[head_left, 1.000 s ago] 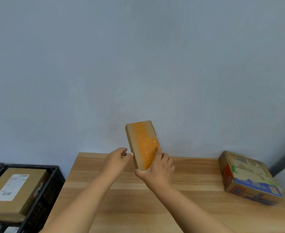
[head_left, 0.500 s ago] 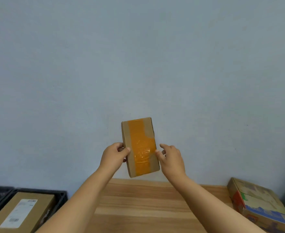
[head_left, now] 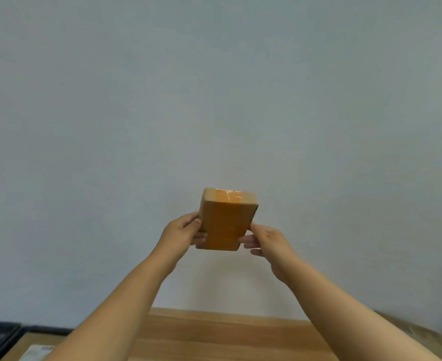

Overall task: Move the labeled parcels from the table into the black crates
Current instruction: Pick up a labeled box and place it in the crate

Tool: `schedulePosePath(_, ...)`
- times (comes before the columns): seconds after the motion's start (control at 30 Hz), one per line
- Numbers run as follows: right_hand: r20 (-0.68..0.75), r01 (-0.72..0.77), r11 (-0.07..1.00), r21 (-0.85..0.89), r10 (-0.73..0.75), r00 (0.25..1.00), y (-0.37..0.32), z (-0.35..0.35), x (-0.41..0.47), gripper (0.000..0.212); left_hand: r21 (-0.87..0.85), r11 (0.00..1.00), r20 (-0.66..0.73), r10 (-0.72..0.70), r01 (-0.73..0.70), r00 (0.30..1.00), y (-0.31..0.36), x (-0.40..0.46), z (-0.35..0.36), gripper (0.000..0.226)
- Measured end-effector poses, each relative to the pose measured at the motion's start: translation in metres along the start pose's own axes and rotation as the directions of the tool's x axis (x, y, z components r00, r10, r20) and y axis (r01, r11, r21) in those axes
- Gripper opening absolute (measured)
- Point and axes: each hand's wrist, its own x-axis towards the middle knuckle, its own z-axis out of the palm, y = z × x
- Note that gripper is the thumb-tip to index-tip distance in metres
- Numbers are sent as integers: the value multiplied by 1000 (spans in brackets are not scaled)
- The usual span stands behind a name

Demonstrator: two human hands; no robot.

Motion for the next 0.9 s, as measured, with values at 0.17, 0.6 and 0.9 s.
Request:
schedulePosePath(0.17, 98, -59, 984, 167, 43, 994, -5, -6, -4, 37, -128, 992, 63, 14, -5, 998, 13, 0, -2, 29)
schedulePosePath(0.6, 54, 52, 991, 126, -60, 997, 7, -17, -2, 53, 150, 982, 14, 116, -117, 993, 0, 2, 17, 77)
schedulePosePath(0.9, 57, 240, 922, -304, -234, 971, -18, -35, 4, 43, 927, 30, 301, 541, -375, 786, 33, 7, 33, 74)
